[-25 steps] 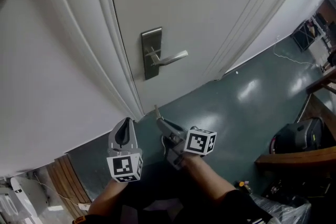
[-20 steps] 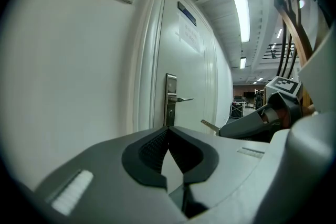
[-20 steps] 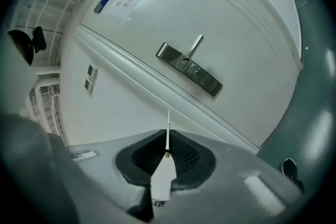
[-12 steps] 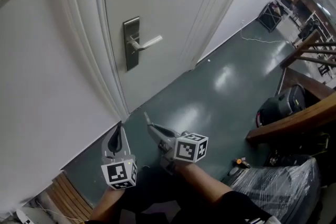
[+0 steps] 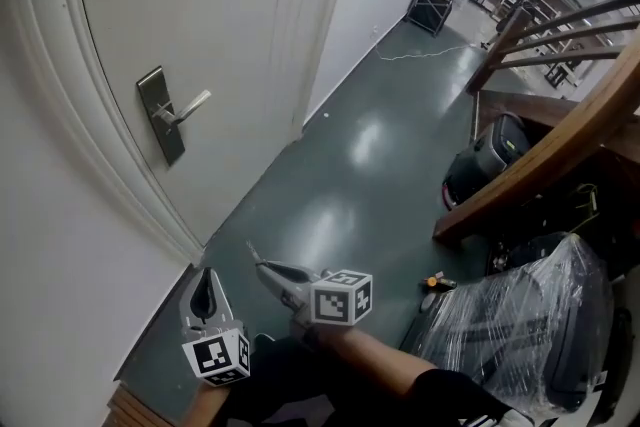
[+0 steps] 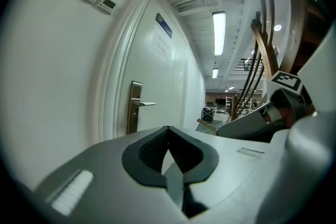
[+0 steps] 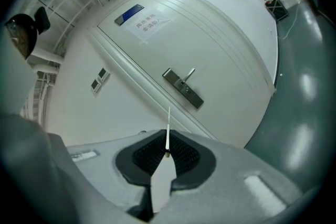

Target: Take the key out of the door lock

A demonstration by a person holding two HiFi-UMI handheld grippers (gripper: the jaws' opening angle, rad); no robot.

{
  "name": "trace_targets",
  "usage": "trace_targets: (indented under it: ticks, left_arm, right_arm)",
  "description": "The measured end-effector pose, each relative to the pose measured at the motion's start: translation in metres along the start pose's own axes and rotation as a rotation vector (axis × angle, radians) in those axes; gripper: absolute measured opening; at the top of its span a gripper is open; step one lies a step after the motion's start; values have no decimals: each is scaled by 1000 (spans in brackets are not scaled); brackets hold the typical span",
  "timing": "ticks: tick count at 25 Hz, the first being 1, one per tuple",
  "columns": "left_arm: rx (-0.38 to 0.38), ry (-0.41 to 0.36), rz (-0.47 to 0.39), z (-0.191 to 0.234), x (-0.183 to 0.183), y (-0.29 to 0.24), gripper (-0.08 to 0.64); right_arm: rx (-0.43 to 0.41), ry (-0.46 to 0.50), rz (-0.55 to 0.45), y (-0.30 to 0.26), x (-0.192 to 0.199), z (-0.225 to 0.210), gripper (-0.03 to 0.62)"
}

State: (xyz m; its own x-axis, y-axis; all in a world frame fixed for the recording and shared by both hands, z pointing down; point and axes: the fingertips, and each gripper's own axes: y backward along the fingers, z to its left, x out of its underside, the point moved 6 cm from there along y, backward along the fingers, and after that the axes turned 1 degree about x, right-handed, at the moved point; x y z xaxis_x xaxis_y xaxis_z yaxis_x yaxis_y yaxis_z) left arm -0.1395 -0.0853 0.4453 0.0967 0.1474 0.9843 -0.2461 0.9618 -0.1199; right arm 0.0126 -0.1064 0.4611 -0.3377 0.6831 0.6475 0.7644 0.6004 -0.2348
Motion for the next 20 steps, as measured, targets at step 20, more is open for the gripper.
trace_targets:
  ticks: [20]
  left_arm:
    - [143,-107,60,-225,37,68,18]
  right_arm:
    - [149,113,-106,236,39,-60,15]
